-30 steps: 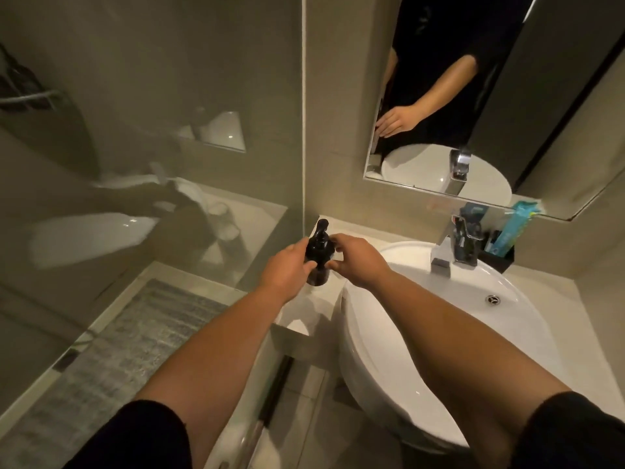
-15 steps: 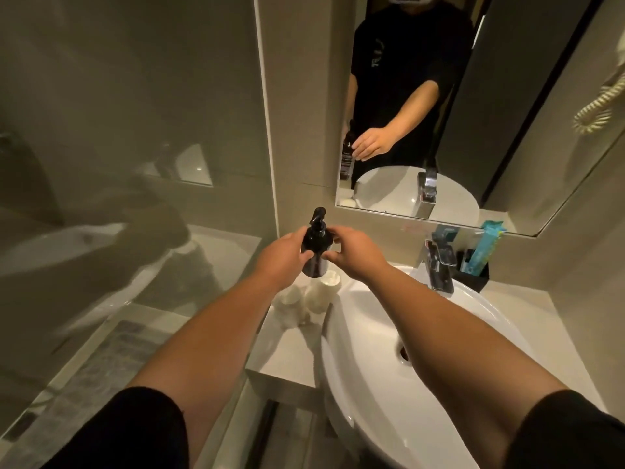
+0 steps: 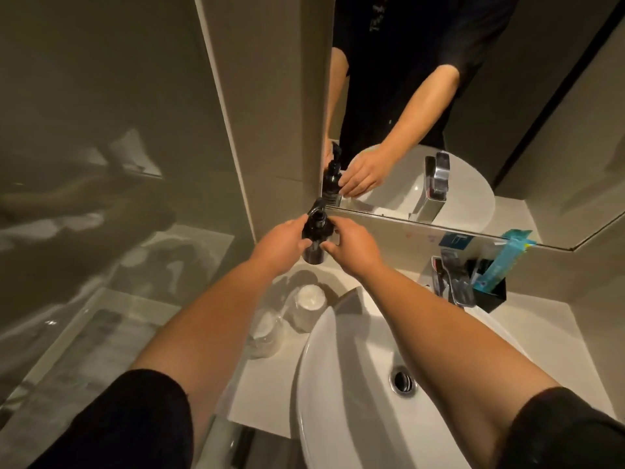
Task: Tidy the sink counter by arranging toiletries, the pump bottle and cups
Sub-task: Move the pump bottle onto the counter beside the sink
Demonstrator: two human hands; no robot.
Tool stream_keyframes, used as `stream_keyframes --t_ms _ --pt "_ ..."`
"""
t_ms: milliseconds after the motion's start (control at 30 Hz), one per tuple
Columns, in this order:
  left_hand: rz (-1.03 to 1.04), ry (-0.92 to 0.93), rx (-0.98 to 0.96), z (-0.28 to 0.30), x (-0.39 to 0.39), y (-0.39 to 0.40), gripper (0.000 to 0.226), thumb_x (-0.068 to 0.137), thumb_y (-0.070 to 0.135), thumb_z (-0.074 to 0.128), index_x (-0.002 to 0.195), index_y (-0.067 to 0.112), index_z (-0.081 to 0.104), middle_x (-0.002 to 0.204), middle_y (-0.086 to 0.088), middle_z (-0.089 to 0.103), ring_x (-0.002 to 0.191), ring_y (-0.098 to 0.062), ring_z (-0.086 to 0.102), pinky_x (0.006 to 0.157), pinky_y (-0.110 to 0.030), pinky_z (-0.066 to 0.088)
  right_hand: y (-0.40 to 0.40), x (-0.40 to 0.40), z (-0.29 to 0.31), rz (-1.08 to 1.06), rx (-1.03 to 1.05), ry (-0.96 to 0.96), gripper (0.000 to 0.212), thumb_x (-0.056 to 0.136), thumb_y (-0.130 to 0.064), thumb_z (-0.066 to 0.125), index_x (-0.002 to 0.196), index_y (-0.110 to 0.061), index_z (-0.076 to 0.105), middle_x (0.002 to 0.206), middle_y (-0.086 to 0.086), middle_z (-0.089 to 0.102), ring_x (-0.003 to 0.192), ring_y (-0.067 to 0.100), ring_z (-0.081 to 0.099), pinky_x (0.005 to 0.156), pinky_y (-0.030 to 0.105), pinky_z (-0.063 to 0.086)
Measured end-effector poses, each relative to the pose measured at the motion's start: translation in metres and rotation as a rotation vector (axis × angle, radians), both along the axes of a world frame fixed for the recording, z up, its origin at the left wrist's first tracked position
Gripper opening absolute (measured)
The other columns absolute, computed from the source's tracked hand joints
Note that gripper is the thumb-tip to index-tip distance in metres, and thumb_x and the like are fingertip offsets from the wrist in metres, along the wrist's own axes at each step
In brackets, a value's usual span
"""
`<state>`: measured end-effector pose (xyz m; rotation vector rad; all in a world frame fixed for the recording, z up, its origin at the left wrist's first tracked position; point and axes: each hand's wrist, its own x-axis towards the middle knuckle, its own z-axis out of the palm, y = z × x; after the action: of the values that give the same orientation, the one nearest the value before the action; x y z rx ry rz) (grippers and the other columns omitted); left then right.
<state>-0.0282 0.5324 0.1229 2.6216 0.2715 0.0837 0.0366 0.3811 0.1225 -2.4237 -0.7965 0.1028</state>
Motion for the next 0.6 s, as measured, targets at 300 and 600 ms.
stream_keyframes --t_ms 300,600 --pt "-0.083 0.062 -0.055 -0.066 0.047 0.018 0.047 0.093 0.022 0.055 0.139 0.021 0.041 0.126 -0.011 0.059 0.113 -0.031 0.056 0.089 -0.04 0.047 0.014 0.035 -0.063 -0.087 -0.023 0.12 0.047 0.084 -0.021 0.071 0.128 -0.018 0.057 0.125 0.007 0.063 0.113 0.025 0.059 0.091 0.03 0.044" --pt "-0.093 0.103 -0.085 -0.102 0.066 0.026 0.053 0.095 0.025 0.054 0.144 0.017 0.037 0.13 -0.012 0.056 0.115 -0.031 0.054 0.09 -0.038 0.044 0.017 0.05 -0.094 -0.122 -0.03 0.163 0.047 0.082 -0.022 0.072 0.126 -0.016 0.058 0.121 0.009 0.063 0.11 0.027 0.06 0.092 0.037 0.048"
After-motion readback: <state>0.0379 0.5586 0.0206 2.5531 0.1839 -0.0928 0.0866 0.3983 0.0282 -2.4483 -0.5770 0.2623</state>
